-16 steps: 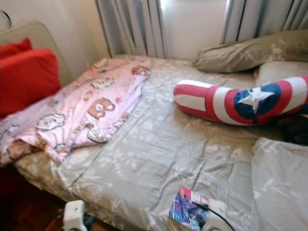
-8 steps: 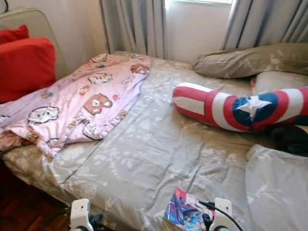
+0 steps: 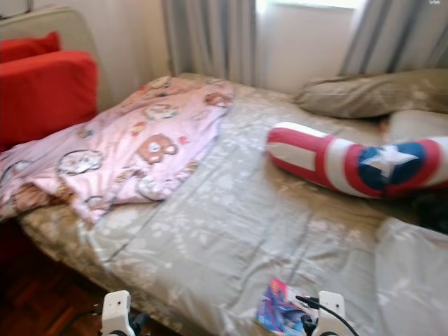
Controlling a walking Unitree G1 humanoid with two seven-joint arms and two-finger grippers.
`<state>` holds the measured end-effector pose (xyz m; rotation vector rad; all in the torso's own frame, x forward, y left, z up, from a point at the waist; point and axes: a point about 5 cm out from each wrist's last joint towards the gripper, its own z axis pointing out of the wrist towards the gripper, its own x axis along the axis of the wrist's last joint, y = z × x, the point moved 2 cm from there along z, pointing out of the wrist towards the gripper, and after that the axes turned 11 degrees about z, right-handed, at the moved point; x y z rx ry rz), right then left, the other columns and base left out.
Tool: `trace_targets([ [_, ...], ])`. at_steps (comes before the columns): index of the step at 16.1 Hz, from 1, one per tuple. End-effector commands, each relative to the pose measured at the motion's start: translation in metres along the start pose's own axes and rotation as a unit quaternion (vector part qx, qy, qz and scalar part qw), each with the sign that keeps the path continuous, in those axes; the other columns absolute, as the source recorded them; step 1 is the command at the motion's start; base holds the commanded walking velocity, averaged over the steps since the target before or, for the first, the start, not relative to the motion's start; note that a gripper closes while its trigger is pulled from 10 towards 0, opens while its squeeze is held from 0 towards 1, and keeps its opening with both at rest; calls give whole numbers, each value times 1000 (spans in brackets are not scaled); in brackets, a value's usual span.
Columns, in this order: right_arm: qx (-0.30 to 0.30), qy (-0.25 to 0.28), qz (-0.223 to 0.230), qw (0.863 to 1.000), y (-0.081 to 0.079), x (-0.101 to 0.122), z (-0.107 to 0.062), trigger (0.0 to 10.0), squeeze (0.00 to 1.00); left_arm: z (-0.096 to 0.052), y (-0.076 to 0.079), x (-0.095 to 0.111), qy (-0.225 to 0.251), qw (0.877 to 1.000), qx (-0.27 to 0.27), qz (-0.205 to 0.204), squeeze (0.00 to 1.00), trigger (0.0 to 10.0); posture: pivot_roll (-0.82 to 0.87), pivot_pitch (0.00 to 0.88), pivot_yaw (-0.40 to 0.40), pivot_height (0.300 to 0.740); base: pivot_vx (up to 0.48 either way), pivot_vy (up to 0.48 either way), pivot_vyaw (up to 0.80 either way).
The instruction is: Clean up the room
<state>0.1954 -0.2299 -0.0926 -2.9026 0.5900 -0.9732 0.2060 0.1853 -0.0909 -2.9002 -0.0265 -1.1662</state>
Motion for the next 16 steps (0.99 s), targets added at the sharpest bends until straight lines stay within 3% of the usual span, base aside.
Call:
trace_targets([
  [1,-7,-12,8,1000,6,-8,-2,10000,0,0,2,-1,-3,1000,-4,6,0,10000,-1,0,4,740,0,349,0],
  [7,4,-14,8,1000,-10,-8,1,10000,0,0,0,-2,-4,1000,-1,9,0,10000,5,0,8,740,0,394,0],
  [16,2,-17,14,1000,-6,-12,0,10000,0,-2,-4,-5,-7,1000,0,10,0,10000,10,0,15,740,0,348,0],
])
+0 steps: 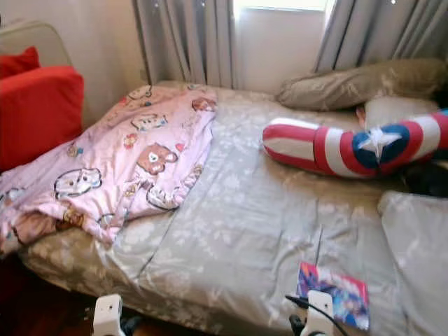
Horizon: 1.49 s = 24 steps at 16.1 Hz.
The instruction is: Clean up the room
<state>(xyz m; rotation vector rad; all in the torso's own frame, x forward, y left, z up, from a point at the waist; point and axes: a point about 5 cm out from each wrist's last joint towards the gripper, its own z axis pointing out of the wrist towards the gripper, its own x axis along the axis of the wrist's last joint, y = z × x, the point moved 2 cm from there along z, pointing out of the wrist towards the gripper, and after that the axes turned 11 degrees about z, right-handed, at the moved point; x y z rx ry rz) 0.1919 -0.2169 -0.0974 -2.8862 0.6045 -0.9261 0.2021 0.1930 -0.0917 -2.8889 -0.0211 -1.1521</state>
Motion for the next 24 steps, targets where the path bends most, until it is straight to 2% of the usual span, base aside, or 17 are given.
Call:
trace_targets([
  [1,-6,-2,5,1000,4,-2,-1,10000,0,0,4,-2,-5,1000,-7,6,0,10000,12,0,14,740,0,349,0],
  [16,-5,-6,2,1000,6,-3,-1,10000,0,0,5,-3,-4,1000,-7,3,0,10000,16,0,8,740,0,347,0],
  [24,-2,-11,-18,1000,5,-7,-2,10000,0,1,12,-1,-1,1000,-6,-12,0,10000,17,0,-22,740,0,346,0],
])
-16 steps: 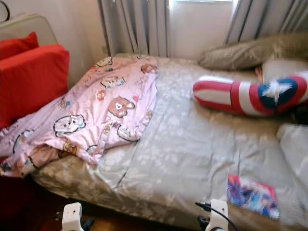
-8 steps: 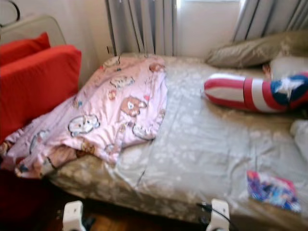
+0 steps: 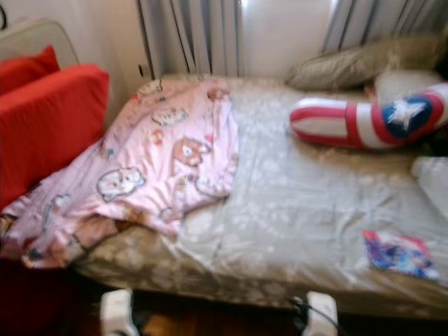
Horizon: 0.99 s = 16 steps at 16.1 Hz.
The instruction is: Clean up the room
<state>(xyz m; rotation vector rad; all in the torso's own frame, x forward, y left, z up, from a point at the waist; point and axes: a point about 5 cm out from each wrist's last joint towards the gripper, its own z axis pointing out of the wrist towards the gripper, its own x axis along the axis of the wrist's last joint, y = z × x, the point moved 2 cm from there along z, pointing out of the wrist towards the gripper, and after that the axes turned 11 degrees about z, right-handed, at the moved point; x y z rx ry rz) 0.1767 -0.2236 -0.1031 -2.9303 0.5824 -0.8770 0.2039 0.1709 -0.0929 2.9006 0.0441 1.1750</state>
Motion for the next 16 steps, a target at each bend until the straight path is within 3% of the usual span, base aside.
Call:
trace_targets([
  [1,11,5,-8,1000,-8,4,1,10000,0,-1,-10,-2,-7,1000,13,2,0,10000,18,0,-21,740,0,349,0],
  [13,18,3,-11,1000,-11,2,2,10000,0,-2,-15,-2,-6,1000,21,-2,0,10000,20,0,-15,740,0,347,0],
  [16,21,2,-14,1000,-12,2,2,10000,0,-2,-17,-2,-3,1000,24,-3,0,10000,21,0,-16,740,0,0,0],
])
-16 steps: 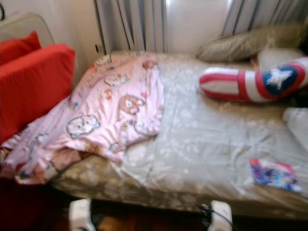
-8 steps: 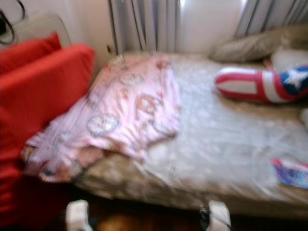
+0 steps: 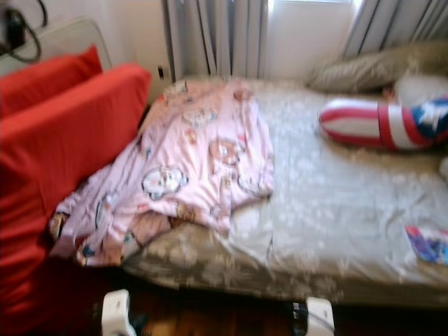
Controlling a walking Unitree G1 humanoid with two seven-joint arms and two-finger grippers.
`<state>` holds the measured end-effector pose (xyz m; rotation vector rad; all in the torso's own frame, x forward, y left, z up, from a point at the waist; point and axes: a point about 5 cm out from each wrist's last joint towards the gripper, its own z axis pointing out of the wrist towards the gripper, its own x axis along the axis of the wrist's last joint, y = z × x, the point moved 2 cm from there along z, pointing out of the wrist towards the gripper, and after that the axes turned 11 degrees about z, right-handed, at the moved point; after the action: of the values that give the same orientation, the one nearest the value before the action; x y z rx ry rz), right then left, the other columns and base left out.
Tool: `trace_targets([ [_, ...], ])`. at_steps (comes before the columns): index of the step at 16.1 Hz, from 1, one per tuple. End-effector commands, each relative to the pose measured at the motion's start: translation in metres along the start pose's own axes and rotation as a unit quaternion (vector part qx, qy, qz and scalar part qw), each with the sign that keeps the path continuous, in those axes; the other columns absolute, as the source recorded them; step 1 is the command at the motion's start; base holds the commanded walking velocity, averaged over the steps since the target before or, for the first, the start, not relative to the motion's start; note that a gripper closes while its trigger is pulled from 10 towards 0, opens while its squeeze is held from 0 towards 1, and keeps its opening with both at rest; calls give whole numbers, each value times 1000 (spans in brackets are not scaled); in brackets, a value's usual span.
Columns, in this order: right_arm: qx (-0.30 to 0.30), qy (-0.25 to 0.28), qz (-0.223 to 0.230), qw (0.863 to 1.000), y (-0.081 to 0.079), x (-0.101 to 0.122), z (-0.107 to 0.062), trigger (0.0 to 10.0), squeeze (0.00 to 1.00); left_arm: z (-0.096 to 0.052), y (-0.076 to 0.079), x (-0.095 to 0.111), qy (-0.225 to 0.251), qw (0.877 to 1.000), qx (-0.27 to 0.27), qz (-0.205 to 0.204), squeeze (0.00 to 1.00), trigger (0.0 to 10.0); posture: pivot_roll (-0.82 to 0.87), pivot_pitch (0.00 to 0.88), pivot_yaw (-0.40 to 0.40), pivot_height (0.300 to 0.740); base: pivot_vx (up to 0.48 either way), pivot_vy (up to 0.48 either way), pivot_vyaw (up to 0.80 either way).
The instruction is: Clean up the room
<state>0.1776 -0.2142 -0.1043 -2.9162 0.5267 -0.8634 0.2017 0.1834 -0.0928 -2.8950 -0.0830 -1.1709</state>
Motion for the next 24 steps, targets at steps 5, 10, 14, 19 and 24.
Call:
trace_targets([
  [5,7,8,-7,1000,-3,5,1,10000,0,-1,-6,-2,-7,1000,5,3,0,10000,24,0,-14,740,0,0,158],
  [10,11,6,-11,1000,-4,4,1,10000,0,-2,-8,-7,-16,1000,6,1,0,10000,19,0,-8,740,0,0,794],
  [14,6,7,-3,1000,-2,3,0,10000,0,-2,-4,-9,-19,1000,2,0,0,10000,24,0,-10,740,0,0,567],
  [19,9,12,3,1000,-2,5,0,10000,0,-2,-3,-7,-14,1000,1,-7,0,10000,25,0,-12,740,0,0,0],
  [24,8,12,3,1000,-3,5,1,10000,0,-1,-4,-5,-11,1000,-1,-10,0,10000,25,0,-11,740,104,0,0],
])
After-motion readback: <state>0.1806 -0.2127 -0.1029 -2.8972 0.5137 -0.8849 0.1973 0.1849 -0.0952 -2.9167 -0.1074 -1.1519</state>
